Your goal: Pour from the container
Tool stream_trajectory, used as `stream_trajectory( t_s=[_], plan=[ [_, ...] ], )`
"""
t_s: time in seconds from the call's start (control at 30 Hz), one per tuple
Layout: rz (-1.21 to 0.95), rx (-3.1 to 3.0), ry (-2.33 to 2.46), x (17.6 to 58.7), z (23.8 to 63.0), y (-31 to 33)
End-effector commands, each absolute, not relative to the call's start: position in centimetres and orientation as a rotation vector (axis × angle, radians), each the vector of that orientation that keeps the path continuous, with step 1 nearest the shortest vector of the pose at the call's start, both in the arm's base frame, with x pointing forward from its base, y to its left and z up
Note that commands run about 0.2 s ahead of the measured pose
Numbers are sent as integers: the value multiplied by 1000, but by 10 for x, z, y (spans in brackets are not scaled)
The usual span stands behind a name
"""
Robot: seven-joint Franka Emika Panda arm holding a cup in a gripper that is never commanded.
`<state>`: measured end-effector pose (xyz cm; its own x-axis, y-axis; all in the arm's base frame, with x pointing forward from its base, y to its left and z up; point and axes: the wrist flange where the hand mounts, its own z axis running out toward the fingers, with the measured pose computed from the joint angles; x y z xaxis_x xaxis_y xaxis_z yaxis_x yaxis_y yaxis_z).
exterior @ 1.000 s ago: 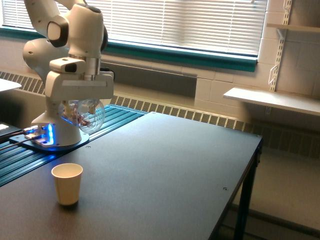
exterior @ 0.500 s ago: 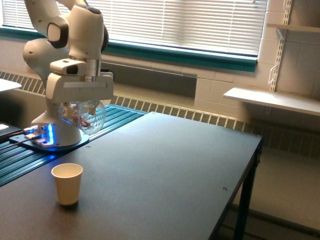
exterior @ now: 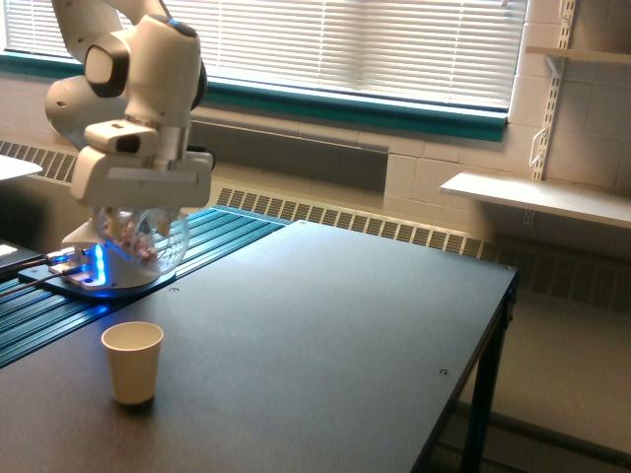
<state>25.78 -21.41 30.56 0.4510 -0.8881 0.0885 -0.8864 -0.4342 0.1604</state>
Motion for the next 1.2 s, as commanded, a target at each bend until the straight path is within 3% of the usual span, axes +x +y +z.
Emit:
stream_trajectory(
  t_s=[0.03,0.6,1.2],
  plan=[
    [-28,2432,-1654,258,293,-237],
    [-115,2329,-1788,262,276,-282],
    [-233,2366,-1721,282,263,-270]
  ],
)
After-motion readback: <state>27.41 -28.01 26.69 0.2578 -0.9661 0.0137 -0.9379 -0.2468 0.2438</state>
